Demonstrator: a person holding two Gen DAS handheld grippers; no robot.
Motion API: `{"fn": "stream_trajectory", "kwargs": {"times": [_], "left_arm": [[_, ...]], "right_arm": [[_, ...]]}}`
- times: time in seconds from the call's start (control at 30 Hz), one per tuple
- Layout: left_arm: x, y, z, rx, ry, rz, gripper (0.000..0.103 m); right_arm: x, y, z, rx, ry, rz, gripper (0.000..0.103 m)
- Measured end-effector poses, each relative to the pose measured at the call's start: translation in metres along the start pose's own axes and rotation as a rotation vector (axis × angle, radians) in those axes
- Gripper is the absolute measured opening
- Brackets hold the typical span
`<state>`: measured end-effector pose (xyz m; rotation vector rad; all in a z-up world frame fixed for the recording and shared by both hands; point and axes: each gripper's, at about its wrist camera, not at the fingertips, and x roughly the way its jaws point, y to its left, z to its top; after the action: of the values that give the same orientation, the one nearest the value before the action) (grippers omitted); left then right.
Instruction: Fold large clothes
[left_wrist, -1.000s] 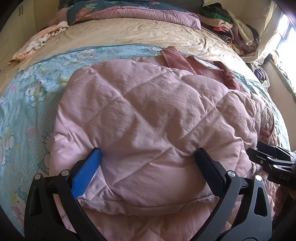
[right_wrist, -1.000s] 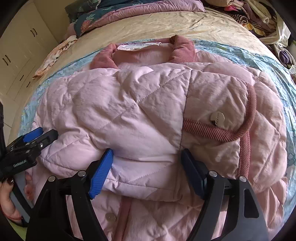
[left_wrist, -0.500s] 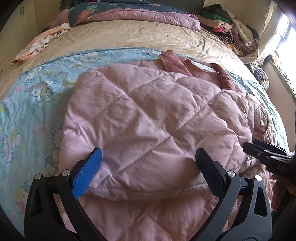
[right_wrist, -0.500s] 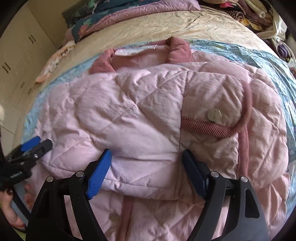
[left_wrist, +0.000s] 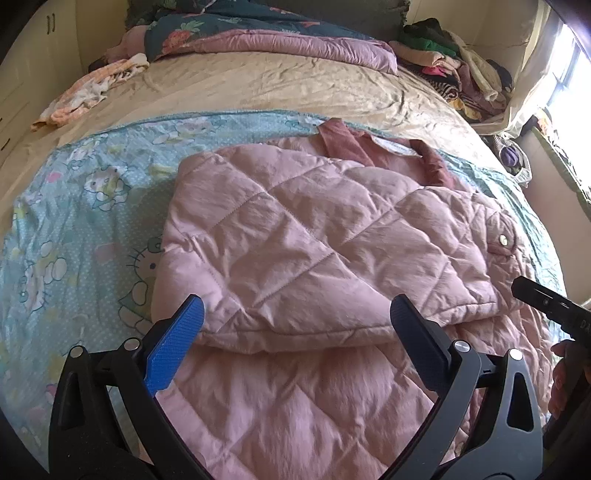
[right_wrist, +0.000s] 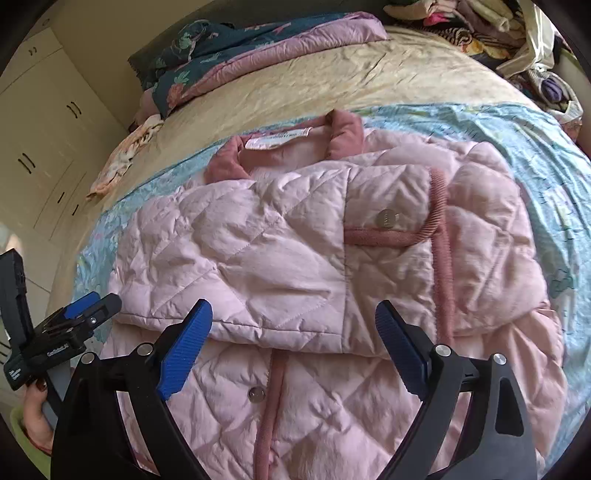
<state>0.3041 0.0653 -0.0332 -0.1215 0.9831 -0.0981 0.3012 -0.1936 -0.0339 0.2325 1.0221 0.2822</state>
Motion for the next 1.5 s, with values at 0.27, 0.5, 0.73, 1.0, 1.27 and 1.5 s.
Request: {"fn": "stream_trajectory", "kwargs": {"times": [0.27,0.5,0.73,1.0,1.27,1.5], "left_arm": [[-0.024,0.000,-0.003,-0.002,-0.038,0.007,0.095],[-0.045,-0.002,-0.007,-0.001,-0.070,0.005,0.095],[-0.060,-0.004,-0.011,-0.005,-0.082,-0.003,0.095],[-0.080,-0.007,-0.013,0.008,-0.108,0.003,0.095],[-0.104,-0.007,-0.018,0.000,-0.154,-0.023,0.095],[-0.120,-0.009,-0.027,0.005,-0.173,-0.037,0.095]], "right_arm": [[-0.031,0.008,-0.004,-0.020,-0.064,0.002,0.098],[-0.057,0.010,-0.007,-0.030,-0.112,0.020,0.098],[-0.078,0.013,-0.011,-0.036,-0.148,0.044,0.098],[-0.097,0.015,-0.017,-0.019,-0.177,0.074,0.098],[-0.128,0.023,-0.029,-0.039,-0.222,0.108,0.098],[-0.157,0.032,-0.040,-0.066,-0.259,0.134,0.098]]}}
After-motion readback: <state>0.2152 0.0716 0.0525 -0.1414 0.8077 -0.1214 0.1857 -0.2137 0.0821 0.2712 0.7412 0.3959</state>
